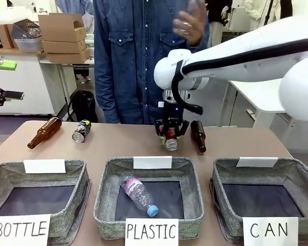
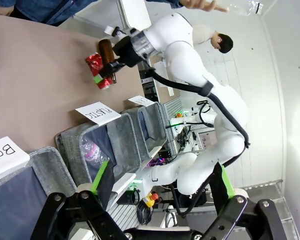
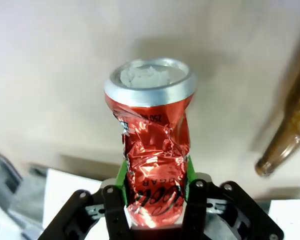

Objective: Sort the can waste into the basket.
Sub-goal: Pick up the can waste from the table and place it in the right Fabric basket.

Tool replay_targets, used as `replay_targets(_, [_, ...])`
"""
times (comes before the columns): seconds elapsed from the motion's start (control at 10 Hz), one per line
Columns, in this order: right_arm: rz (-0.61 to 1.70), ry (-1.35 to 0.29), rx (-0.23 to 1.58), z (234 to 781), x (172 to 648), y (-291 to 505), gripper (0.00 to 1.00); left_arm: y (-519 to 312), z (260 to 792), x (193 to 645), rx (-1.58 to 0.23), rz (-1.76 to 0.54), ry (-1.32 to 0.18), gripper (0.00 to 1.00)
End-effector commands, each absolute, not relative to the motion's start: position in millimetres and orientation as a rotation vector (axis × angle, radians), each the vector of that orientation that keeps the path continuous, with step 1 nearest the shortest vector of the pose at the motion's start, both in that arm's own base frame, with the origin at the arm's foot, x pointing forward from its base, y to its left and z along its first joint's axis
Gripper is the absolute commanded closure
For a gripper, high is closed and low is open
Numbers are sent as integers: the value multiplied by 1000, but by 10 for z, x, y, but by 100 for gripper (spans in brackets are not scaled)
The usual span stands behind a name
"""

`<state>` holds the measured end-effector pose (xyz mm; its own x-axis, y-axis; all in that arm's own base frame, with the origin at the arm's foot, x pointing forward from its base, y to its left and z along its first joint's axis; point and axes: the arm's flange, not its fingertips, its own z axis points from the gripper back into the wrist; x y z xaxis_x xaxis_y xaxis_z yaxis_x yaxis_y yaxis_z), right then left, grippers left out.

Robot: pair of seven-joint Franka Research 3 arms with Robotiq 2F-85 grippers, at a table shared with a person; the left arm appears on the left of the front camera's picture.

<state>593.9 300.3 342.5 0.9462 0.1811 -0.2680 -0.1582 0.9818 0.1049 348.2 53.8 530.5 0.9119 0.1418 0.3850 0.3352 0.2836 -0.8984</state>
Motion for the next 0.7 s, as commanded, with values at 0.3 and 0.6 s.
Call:
replay_targets(0.3, [125,237,375,3781,5282,1408,100,530,5316,3481,-1308,-152,-453,0])
replay_targets(0.6, [35,172,655,4186,4479,258,100,530,5316,3481,-1308,-152,-453,0])
